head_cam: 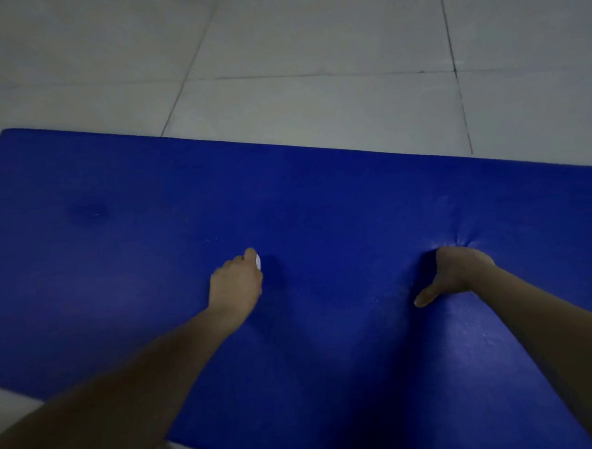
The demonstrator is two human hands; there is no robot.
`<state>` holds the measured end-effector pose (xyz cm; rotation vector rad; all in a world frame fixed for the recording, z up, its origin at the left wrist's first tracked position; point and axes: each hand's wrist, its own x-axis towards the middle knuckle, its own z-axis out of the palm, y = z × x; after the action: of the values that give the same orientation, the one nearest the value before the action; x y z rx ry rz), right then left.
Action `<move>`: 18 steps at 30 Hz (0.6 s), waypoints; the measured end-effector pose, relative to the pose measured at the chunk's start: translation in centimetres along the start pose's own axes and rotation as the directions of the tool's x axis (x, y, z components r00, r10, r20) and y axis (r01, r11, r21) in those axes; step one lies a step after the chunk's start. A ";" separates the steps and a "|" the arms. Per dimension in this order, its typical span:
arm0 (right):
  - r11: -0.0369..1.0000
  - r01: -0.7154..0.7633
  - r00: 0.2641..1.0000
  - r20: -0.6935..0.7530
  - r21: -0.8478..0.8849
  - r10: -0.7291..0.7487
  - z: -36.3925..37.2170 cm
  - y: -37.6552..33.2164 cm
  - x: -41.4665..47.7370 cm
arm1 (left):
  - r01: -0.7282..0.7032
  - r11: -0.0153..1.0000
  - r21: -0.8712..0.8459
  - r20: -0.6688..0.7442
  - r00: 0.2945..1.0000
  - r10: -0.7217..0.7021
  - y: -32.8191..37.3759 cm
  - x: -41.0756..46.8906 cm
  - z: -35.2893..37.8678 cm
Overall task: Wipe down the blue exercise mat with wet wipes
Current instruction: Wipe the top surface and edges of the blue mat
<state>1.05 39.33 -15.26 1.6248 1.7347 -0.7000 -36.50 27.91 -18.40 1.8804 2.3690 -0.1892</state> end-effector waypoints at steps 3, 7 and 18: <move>1.000 -0.001 0.998 -0.058 0.012 0.002 0.6 0.4 -1.5 | 0.179 0.953 -0.243 0.123 0.981 -0.153 1.2 0.8 -1.6; 0.999 0.050 0.991 -0.121 0.003 -0.050 1.8 -0.6 -4.4 | 0.255 0.876 -0.410 0.304 0.943 -0.132 2.6 0.8 -3.4; 0.996 0.050 0.995 0.084 -0.069 -0.044 6.9 -3.5 -8.1 | -0.157 0.811 -0.564 0.095 0.963 0.253 17.9 -6.4 -0.4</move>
<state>-1.57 28.56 -13.71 1.4904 1.7241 -0.7094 -17.66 25.83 -17.51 1.7246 1.8189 0.3193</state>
